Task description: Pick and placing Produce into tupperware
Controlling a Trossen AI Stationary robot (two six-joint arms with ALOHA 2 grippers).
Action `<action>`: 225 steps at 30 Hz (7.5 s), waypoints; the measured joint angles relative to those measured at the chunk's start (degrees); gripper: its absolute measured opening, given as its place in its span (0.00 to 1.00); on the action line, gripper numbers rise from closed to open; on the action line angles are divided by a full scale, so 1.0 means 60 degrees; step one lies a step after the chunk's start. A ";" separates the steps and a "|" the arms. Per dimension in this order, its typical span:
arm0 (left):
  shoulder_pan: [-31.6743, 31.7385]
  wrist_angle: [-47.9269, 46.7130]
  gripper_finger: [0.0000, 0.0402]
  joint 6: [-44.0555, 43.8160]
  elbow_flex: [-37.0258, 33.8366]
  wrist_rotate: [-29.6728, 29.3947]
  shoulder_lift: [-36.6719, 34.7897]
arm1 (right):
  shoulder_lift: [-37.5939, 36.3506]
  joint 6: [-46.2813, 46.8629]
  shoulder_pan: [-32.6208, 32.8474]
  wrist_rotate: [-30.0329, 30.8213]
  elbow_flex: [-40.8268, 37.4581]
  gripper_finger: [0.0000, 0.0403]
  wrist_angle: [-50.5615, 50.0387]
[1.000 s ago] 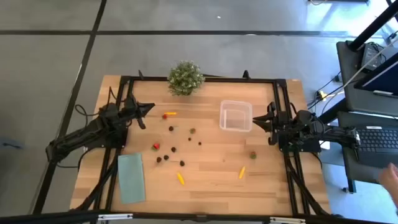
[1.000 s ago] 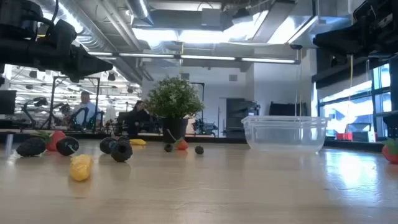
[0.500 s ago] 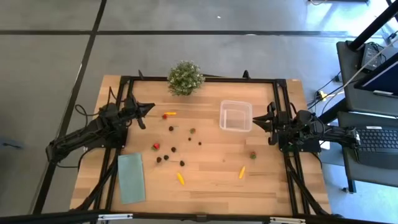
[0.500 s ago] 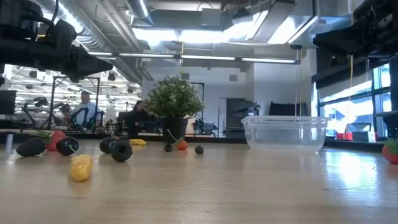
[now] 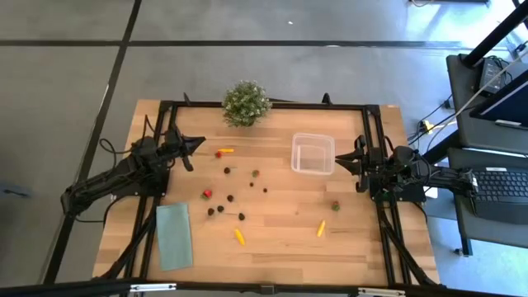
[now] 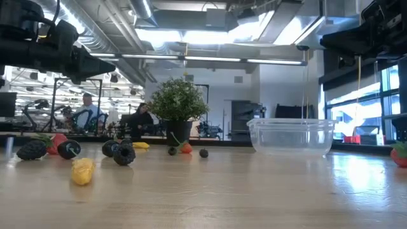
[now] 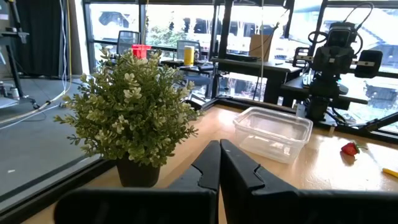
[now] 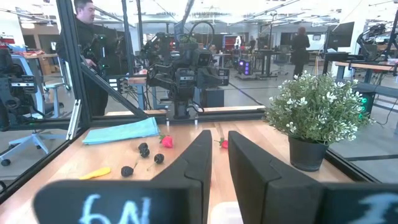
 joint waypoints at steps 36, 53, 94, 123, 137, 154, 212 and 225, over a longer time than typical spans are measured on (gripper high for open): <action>0.0000 -0.0003 0.00 -0.0003 0.0003 0.0000 0.0000 | 0.0000 0.0646 0.0004 0.0054 0.0004 0.14 0.0094; 0.0003 0.0000 0.00 -0.0003 0.0004 0.0000 0.0000 | 0.0000 0.2449 0.0002 0.0822 0.0000 0.36 0.0542; 0.0003 0.0026 0.00 0.0015 0.0000 -0.0540 0.0000 | 0.8187 0.8168 0.0026 -0.0584 0.7657 0.41 -0.9184; 0.0003 0.0019 0.00 -0.0003 0.0000 -0.0747 0.0000 | 1.1034 0.9691 0.1800 -0.1367 0.7603 0.76 -1.0584; 0.0003 0.0012 0.00 -0.0003 0.0000 -0.0747 0.0000 | 1.1709 1.1439 0.3531 -0.0855 0.6217 0.80 -0.9052; 0.0003 0.0008 0.00 -0.0007 0.0000 -0.0748 0.0000 | 1.3330 1.1500 0.3829 -0.0829 0.4893 0.70 -0.6248; -0.0001 0.0003 0.00 -0.0054 0.0000 -0.0747 0.0001 | 1.2822 0.9926 0.4090 -0.0881 0.5988 0.36 -0.6786; 0.0000 0.0004 0.00 -0.0054 0.0000 -0.0750 0.0002 | 1.1857 0.6476 0.1562 0.2364 0.9497 0.36 -0.7120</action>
